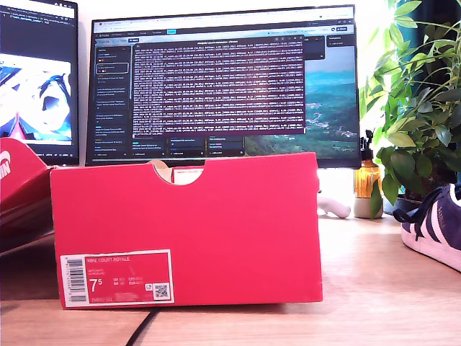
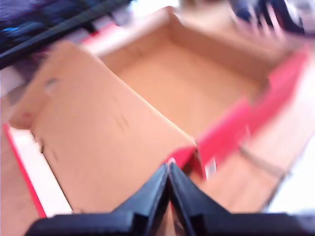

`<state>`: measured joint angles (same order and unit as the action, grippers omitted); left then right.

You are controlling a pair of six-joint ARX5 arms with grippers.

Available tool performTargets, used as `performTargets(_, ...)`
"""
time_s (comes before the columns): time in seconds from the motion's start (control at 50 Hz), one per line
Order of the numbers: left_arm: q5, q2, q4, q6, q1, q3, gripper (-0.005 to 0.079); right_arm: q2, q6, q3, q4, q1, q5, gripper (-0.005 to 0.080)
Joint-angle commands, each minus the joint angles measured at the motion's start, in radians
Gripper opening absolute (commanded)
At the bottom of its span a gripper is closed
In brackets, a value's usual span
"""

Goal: Pack the blue shoes by picking the first shoe and placing it inside the red shoebox, left side, then picking and rotating the second shoe and placing it in the shoebox

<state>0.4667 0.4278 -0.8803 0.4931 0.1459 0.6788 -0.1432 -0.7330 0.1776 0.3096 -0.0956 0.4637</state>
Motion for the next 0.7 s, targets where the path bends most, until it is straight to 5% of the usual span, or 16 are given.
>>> performTargets(0.0, -0.010, 0.047, -0.030, 0.100, 0.022, 0.013, -0.0019, -0.052, 0.018, 0.054, 0.011, 0.004, 0.003, -0.0012)
performTargets(0.24, -0.153, 0.180, -0.092, 0.304, 0.171, 0.015, -0.0019, -0.322, 0.161, 0.232, 0.164, 0.004, 0.006, -0.0011)
performTargets(0.4, -0.288, 0.238, -0.100, 0.320, 0.286, 0.015, -0.0019, -0.537, 0.255, 0.385, 0.235, 0.004, 0.005, -0.0007)
performTargets(0.62, -0.309, 0.319, -0.115, 0.319, 0.477, 0.015, -0.0019, -0.784, 0.342, 0.597, 0.355, 0.011, 0.005, -0.0005)
performTargets(0.68, -0.382, 0.354, -0.109, 0.319, 0.531, 0.015, -0.0019, -0.831, 0.352, 0.648, 0.399, 0.023, 0.006, -0.0003)
